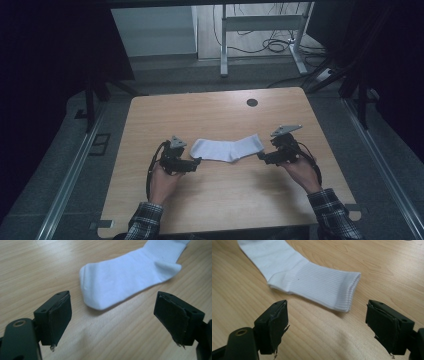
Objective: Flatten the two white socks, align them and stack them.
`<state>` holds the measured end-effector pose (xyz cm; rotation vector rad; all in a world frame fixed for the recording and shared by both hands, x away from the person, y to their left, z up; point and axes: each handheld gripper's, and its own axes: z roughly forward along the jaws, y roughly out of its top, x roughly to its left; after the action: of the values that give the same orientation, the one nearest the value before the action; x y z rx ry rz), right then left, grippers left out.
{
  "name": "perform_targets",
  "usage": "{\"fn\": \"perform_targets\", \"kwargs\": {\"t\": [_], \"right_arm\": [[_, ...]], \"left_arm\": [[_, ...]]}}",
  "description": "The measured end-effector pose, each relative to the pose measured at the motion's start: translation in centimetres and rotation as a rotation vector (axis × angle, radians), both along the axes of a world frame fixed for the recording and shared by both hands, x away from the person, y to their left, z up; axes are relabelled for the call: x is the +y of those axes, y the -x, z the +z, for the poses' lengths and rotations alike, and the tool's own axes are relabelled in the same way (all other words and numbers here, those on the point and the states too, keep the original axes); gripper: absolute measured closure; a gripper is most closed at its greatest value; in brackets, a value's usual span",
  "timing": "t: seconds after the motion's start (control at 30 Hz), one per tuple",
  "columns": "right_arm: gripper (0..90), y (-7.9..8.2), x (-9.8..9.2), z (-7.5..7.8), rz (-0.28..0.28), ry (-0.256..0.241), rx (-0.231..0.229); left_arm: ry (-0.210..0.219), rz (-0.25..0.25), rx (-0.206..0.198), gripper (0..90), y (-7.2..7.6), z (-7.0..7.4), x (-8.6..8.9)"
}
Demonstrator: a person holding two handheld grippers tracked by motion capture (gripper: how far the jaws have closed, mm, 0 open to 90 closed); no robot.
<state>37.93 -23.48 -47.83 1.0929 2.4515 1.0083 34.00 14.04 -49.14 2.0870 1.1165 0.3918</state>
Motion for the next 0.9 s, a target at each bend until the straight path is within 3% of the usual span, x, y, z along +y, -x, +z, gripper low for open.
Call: {"fn": "perform_targets", "kwargs": {"t": [0.27, 0.6, 0.9], "right_arm": [[14.1, 2.2, -0.8, 0.2, 0.025, -0.009, -0.020], [7.4, 4.4, -2.3, -0.5, 0.021, -0.011, -0.050], [6.9, 5.6, -3.3, -2.8, 0.022, 0.017, -0.009]], "left_arm": [[-0.009, -0.007, -0.016, 13.9, 2.3, 0.0, 1.1], [-0.014, -0.011, -0.014, 12.6, 5.1, -1.5, 2.5], [-0.035, -0.020, 0.011, 12.4, 7.0, -3.1, 3.2]]}}
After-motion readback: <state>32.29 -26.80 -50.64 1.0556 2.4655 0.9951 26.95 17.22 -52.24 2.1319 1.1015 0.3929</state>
